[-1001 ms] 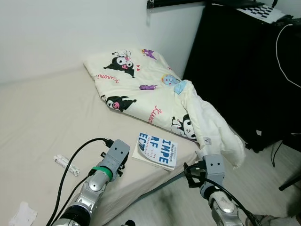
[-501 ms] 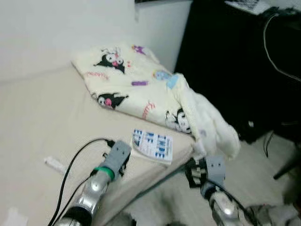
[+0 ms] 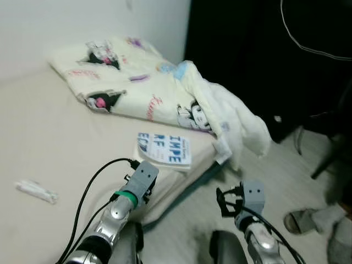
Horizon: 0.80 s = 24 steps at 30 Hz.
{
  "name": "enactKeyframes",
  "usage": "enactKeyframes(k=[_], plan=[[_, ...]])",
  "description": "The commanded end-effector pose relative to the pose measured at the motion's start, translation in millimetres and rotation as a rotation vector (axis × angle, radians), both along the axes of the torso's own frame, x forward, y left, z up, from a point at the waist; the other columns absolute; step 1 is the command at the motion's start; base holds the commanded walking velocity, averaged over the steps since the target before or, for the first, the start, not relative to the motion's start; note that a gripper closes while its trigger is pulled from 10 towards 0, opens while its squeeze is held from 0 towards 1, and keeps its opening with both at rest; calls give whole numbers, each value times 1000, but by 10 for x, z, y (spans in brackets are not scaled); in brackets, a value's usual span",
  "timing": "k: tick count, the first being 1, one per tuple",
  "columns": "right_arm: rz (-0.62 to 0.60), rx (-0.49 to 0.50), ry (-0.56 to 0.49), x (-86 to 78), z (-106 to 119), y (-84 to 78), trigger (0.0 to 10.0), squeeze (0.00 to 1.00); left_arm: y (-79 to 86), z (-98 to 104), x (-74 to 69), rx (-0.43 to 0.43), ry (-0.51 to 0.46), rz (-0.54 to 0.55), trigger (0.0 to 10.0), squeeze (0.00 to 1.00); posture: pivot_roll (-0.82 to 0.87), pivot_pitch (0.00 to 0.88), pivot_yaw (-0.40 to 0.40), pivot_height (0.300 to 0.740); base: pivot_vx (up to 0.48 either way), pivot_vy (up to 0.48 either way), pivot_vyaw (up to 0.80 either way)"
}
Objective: Clean up the room
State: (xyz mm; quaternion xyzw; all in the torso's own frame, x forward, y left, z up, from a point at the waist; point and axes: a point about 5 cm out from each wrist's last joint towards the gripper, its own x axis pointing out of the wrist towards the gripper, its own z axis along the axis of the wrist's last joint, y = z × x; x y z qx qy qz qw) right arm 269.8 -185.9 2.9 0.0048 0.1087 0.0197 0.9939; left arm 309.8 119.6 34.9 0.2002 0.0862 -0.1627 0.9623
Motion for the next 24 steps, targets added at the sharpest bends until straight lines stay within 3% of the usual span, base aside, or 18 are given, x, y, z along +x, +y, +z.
enactKeyframes(k=[1, 10, 14, 15, 18, 19, 21, 22, 24], plan=[[-7, 37, -22, 11, 28, -17, 10000, 0, 4, -20, -13, 12, 8, -7, 10000, 0, 17, 75, 5, 551, 0, 0, 0], [31, 171, -100, 71, 151, 8, 10000, 0, 13, 23, 8, 28, -30, 11, 10000, 0, 18, 76, 8, 551, 0, 0, 0], [13, 349, -154, 144, 278, -88, 10000, 0, 22, 219, 75, 116, -201, 20, 10000, 0, 22, 84, 14, 551, 0, 0, 0], [13, 349, -154, 144, 278, -88, 10000, 0, 22, 219, 75, 116, -201, 20, 10000, 0, 22, 84, 14, 551, 0, 0, 0], [45, 479, -187, 214, 376, -90, 10000, 0, 70, 325, 118, 212, -310, 53, 10000, 0, 25, 92, 18, 551, 0, 0, 0], [83, 561, -212, 237, 445, -62, 10000, 1000, 97, 338, 122, 218, -316, 50, 10000, 0, 25, 92, 18, 551, 0, 0, 0], [112, 616, -232, 246, 494, -39, 10000, 1000, 117, 343, 120, 217, -317, 47, 10000, 0, 32, 98, 13, 551, 0, 0, 0], [162, 711, -243, 242, 541, -6, 10000, 1000, 152, 340, 112, 221, -316, 46, 10000, 165, 32, 98, 13, 551, 0, 0, 0], [180, 745, -238, 235, 546, 5, 10000, 1000, 165, 334, 107, 222, -314, 48, 10000, 165, 32, 98, 13, 551, 0, 0, 0]])
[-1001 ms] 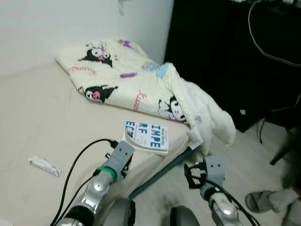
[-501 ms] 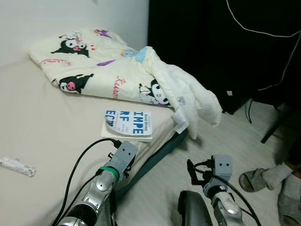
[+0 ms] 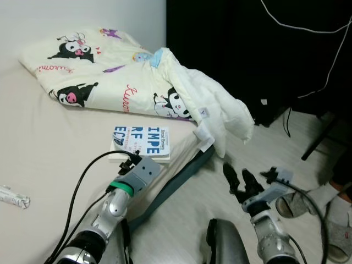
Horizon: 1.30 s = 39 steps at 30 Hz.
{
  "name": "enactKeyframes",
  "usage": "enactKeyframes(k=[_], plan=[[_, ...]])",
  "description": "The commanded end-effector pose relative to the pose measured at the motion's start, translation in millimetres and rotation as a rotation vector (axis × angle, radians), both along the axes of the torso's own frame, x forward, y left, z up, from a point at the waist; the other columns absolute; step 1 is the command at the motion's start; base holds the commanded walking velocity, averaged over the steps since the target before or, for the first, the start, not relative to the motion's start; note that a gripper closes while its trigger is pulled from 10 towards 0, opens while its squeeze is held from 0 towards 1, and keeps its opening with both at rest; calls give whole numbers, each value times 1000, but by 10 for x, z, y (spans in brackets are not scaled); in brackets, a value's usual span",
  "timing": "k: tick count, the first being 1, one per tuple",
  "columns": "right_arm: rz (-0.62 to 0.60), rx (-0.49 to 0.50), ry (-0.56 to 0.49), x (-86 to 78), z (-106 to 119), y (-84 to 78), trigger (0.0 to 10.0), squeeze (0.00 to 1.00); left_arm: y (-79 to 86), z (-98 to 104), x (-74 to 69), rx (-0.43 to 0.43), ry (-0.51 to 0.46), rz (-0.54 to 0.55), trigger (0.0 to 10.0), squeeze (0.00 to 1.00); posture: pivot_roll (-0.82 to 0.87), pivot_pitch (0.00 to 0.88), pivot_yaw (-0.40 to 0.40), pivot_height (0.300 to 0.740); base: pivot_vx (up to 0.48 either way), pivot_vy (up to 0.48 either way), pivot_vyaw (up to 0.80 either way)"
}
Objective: Clean up the room
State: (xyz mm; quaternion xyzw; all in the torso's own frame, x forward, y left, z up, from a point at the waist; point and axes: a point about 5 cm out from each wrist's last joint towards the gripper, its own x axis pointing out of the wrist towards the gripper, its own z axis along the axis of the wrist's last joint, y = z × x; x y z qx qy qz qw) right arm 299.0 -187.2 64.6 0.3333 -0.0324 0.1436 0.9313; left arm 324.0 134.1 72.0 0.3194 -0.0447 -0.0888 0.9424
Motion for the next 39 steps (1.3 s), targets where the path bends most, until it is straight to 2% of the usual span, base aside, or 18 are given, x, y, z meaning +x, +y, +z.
enactKeyframes(k=[1, 3, 5, 12, 13, 14, 15, 18, 19, 20, 21, 25, 26, 27, 28, 30, 31, 39], plan=[[20, 124, 57, -69, -118, -3, 10000, 1000, 34, -53, -41, 11, 18, -5, 10000, 118, 40, 104, 10, 551, 0, 0, 0], [10, 236, 107, -92, -206, -42, 10000, 1000, 45, -71, -50, 3, 29, 8, 10000, 0, 40, 104, 10, 551, 0, 0, 0], [-1, 290, 151, -103, -286, -66, 10000, 1000, 50, -73, -53, -7, 34, 17, 10000, 0, 62, 119, 22, 551, 0, 0, 0], [20, 325, 199, -88, -360, -51, 10000, 1000, 62, -77, -69, -5, 29, 26, 10000, 0, 79, 146, 36, 551, 0, 0, 0], [58, 260, 209, -49, -351, -11, 10000, 1000, 74, -81, -80, -1, 29, 28, 10000, 0, 79, 146, 36, 551, 0, 0, 0], [81, 142, 204, -5, -319, 24, 10000, 184, 93, -87, -86, -2, 33, 34, 10000, 0, 81, 139, 32, 551, 0, 0, 0], [69, -29, 195, 38, -284, 20, 10000, 0, 100, -80, -84, 0, 31, 34, 10000, 0, 73, 137, 29, 551, 0, 0, 0], [49, -86, 183, 59, -243, -9, 10000, 0, 73, -66, -82, 45, 5, 16, 10000, 0, 73, 137, 29, 551, 0, 0, 0], [23, -130, 178, 56, -223, -51, 10000, 0, 19, -52, -85, 159, -57, -18, 10000, 0, 60, 135, 26, 551, 0, 0, 0], [23, -130, 178, 56, -223, -51, 10000, 0, 19, -52, -85, 159, -57, -18, 10000, 0, 60, 135, 26, 551, 0, 0, 0], [0, -121, 174, 38, -216, -87, 10000, 0, -25, -44, -88, 309, -144, -37, 10000, 0, 51, 136, 26, 551, 0, 0, 0], [-26, -80, 172, -10, -222, -139, 10000, 0, -54, -48, -76, 500, -256, -49, 10000, 0, 19, 145, 32, 551, 0, 0, 0], [-38, -65, 173, -48, -241, -165, 10000, 0, -68, -93, -59, 588, -261, -55, 10000, 439, 15, 147, 31, 551, 0, 0, 0], [-38, -65, 173, -48, -241, -165, 10000, 0, -68, -93, -59, 588, -261, -55, 10000, 439, 15, 147, 31, 551, 0, 0, 0], [-46, -59, 178, -79, -261, -187, 10000, 0, -78, -122, -45, 640, -256, -61, 10000, 620, 12, 148, 31, 551, 0, 0, 0], [-46, -59, 178, -79, -261, -187, 10000, 0, -78, -122, -45, 640, -256, -61, 10000, 620, 12, 148, 31, 551, 0, 0, 0], [-53, -57, 182, -100, -277, -204, 10000, 0, -94, -153, -29, 675, -234, -72, 10000, 1000, 10, 148, 29, 551, 0, 0, 0], [-71, -72, 171, -86, -276, -219, 10000, 0, -74, -155, 130, 738, -77, -38, 10000, 1000, -21, 152, 30, 551, 0, 0, 0]])
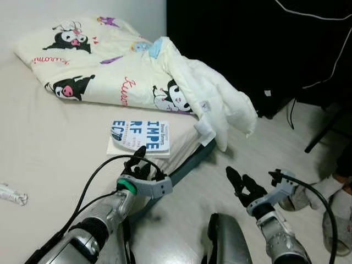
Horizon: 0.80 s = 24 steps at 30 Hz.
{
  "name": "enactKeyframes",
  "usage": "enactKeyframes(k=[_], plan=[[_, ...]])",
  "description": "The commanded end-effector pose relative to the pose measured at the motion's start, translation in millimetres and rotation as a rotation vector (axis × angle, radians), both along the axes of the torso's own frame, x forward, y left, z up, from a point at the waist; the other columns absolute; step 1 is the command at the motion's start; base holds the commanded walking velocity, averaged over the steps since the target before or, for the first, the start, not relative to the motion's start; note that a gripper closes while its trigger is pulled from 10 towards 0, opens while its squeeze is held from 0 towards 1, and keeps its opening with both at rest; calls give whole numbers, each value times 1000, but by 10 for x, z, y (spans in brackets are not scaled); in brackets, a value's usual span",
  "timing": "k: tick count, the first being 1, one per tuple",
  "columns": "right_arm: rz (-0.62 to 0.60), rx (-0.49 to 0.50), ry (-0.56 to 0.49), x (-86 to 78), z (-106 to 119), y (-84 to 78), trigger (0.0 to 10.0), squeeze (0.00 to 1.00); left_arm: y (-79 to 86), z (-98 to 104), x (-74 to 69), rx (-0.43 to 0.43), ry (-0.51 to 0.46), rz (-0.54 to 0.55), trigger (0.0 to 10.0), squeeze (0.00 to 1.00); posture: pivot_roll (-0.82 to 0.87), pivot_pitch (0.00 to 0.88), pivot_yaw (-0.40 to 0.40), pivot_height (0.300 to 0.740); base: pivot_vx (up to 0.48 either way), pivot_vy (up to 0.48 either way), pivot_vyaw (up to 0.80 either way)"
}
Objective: Clean up the room
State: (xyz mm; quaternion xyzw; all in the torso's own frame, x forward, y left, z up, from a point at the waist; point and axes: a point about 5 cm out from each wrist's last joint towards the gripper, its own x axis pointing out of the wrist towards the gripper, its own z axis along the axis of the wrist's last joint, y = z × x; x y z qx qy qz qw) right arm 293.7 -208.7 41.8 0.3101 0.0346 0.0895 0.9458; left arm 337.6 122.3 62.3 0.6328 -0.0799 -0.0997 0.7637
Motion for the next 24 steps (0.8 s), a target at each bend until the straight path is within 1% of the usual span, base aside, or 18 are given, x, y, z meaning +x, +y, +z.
enactKeyframes(k=[1, 2, 3, 4, 5, 9, 11, 13, 14, 15, 16, 17, 18, 19, 20, 22, 23, 24], plan=[[-10, -4, 16, -33, -47, -4, 10000, 0, 44, -59, -6, 23, 48, 29, 10000, 1000, -21, 152, 30, 551, 0, 0, 0], [-10, -5, 2, -13, -14, 15, 10000, 0, 82, -56, 22, 47, 67, 52, 10000, 1000, -32, 159, 29, 551, 0, 0, 0], [-7, -6, -10, 2, 20, 35, 10000, 0, 125, -35, 49, 55, 61, 83, 10000, 1000, -40, 161, 26, 551, 0, 0, 0], [-7, -6, -10, 2, 20, 35, 10000, 0, 125, -35, 49, 55, 61, 83, 10000, 1000, -40, 161, 26, 551, 0, 0, 0], [-5, -6, -19, 10, 45, 47, 10000, 0, 158, -9, 72, 47, 46, 111, 10000, 1000, -40, 161, 26, 551, 0, 0, 0], [-3, -6, -26, 11, 71, 52, 10000, 0, 183, 28, 97, 31, 17, 147, 10000, 1000, -51, 164, 20, 551, 0, 0, 0], [-4, -8, -28, 13, 90, 35, 10000, 0, 163, 69, 123, -4, -12, 176, 10000, 1000, -64, 172, 16, 551, 0, 0, 0], [-4, -8, -28, 13, 90, 35, 10000, 0, 163, 69, 123, -4, -12, 176, 10000, 1000, -64, 172, 16, 551, 0, 0, 0], [-6, -9, -27, 12, 94, 26, 10000, 0, 138, 102, 143, -69, -20, 206, 10000, 416, -64, 172, 16, 551, 0, 0, 0], [-7, -10, -26, 9, 94, 21, 10000, 0, 107, 139, 162, -114, -35, 222, 10000, 247, -64, 172, 16, 551, 0, 0, 0], [-7, -10, -26, 9, 94, 21, 10000, 0, 107, 139, 162, -114, -35, 222, 10000, 247, -64, 172, 16, 551, 0, 0, 0], [-9, -11, -26, 8, 93, 17, 10000, 0, 73, 171, 182, -172, -34, 238, 10000, 227, -72, 174, 16, 551, 0, 0, 0], [-9, -11, -26, 8, 93, 17, 10000, 0, 73, 171, 182, -172, -34, 238, 10000, 227, -72, 174, 16, 551, 0, 0, 0], [-9, -12, -24, 0, 85, 17, 10000, 0, 19, 220, 206, -204, -53, 232, 10000, 180, -72, 174, 16, 551, 0, 0, 0], [-9, -13, -23, -4, 79, 17, 10000, 0, -17, 252, 220, -216, -65, 224, 10000, 169, -72, 174, 16, 551, 0, 0, 0], [-12, -14, -19, -9, 74, 16, 10000, 0, -89, 318, 249, -219, -101, 213, 10000, 129, -81, 174, 19, 551, 0, 0, 0], [-12, -14, -19, -9, 74, 16, 10000, 0, -89, 318, 249, -219, -101, 213, 10000, 129, -81, 174, 19, 551, 0, 0, 0], [-14, -14, -19, -10, 75, 16, 10000, 0, -118, 329, 255, -208, -105, 207, 10000, 75, -81, 174, 19, 551, 0, 0, 0]])
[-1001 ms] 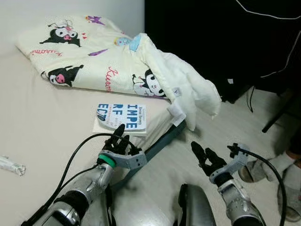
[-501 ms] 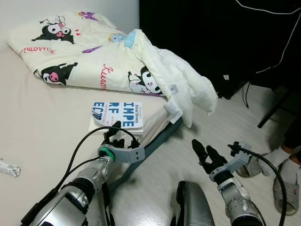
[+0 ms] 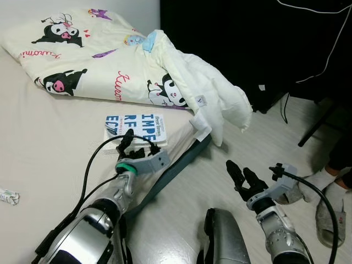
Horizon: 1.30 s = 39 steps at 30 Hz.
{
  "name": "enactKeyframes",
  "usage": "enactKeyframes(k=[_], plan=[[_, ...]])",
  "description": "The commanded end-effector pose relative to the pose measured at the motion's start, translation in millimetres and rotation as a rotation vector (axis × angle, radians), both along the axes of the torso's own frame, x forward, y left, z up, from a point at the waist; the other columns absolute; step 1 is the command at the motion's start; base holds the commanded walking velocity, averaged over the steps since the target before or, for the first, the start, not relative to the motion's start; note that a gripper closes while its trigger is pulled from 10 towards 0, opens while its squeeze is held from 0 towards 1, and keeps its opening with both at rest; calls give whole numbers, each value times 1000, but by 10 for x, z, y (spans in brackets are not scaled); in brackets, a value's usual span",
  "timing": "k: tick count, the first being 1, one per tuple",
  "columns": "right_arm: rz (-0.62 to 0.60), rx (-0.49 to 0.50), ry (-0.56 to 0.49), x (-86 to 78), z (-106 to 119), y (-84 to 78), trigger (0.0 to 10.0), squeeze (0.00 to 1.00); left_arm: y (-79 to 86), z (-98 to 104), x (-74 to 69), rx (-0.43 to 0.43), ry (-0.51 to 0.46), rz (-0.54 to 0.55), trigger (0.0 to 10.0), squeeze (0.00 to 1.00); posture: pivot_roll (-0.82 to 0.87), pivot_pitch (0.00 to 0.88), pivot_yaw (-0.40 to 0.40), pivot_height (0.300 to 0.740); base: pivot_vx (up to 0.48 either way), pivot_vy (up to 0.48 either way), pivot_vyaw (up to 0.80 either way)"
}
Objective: Clean up the room
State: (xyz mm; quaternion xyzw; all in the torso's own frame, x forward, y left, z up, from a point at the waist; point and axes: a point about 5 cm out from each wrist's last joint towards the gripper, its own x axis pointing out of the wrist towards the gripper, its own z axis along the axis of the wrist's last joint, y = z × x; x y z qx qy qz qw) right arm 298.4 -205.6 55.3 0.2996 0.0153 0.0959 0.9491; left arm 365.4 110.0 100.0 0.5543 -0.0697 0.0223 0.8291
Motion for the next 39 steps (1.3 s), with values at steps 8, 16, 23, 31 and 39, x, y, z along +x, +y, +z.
enactKeyframes(k=[8, 16, 23, 31, 39], plan=[[-32, 7, 15, -66, -19, -33, 10000, 0, -203, -171, -103, 173, 47, -108, 10000, 0, -121, 182, 31, 551, 0, 0, 0], [-52, 5, 18, -121, -26, -84, 10000, 0, -227, -268, -163, 202, 80, -141, 10000, 0, -136, 202, 33, 551, 0, 0, 0], [-48, -3, 29, -196, -37, -72, 10000, 0, -186, -118, -64, 123, 40, -51, 10000, 0, -157, 236, 20, 551, 0, 0, 0], [-56, -15, 30, -247, 16, -110, 10000, 0, -169, -77, -48, 123, 1, -18, 10000, 0, -191, 262, 11, 551, 0, 0, 0], [-59, -24, 41, -308, 19, -126, 10000, 0, -89, 50, 25, 105, -49, 47, 10000, 0, -211, 279, 4, 551, 0, 0, 0]])
